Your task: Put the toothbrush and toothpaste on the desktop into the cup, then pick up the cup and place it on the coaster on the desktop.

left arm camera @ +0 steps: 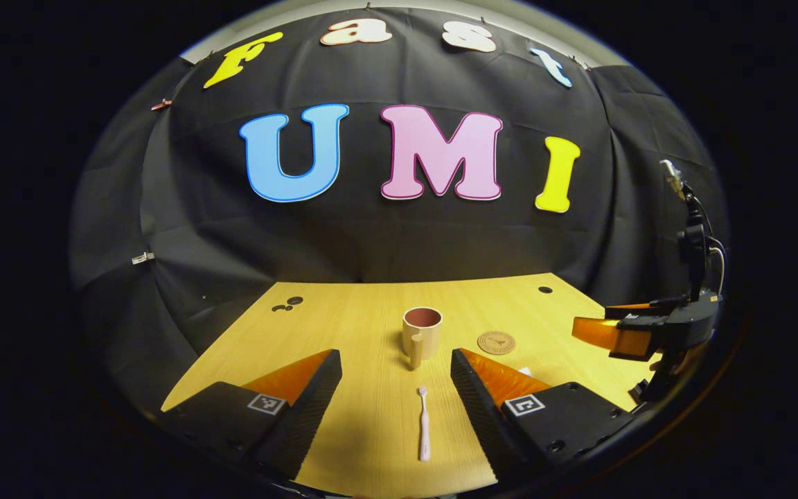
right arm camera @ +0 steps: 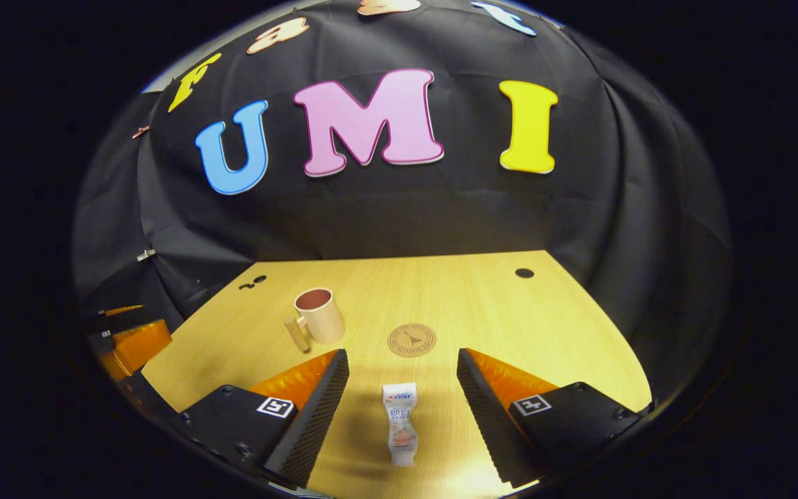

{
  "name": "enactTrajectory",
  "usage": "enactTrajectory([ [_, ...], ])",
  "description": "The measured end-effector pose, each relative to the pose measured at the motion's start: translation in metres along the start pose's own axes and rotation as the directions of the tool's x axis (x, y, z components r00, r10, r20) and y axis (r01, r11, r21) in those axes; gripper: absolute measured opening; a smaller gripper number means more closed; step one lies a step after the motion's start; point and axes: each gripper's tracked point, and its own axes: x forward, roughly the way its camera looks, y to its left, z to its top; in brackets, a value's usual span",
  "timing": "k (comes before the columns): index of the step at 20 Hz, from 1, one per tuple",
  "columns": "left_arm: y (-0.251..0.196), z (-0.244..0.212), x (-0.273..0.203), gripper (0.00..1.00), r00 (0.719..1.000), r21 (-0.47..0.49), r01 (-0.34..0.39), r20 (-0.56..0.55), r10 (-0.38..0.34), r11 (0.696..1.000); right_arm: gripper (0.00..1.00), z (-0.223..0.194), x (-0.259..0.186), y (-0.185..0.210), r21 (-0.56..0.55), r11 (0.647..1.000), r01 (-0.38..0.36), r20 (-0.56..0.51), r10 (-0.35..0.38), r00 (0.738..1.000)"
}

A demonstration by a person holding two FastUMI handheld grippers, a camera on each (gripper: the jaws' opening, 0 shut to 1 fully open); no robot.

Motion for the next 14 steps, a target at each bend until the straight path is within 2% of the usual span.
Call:
enactTrajectory([
  [5,0.004,-0.010,0.004,0.99,0.999,-0.007,-0.027,-0.039,0.027,1.000,0.98,-0.058,0.036,-0.004,0.017,1.000,0.008,-0.180,-0.005,0.984],
  [9,0.006,-0.028,0.004,0.99,0.994,-0.011,-0.052,-0.093,0.050,0.999,0.98,-0.102,0.056,-0.014,-0.003,1.000,0.026,-0.307,-0.026,0.952],
  [14,0.010,-0.049,0.005,0.99,0.984,0.004,-0.088,-0.158,0.087,0.996,0.98,-0.134,0.073,-0.016,-0.033,0.999,0.026,-0.405,-0.037,0.914],
])
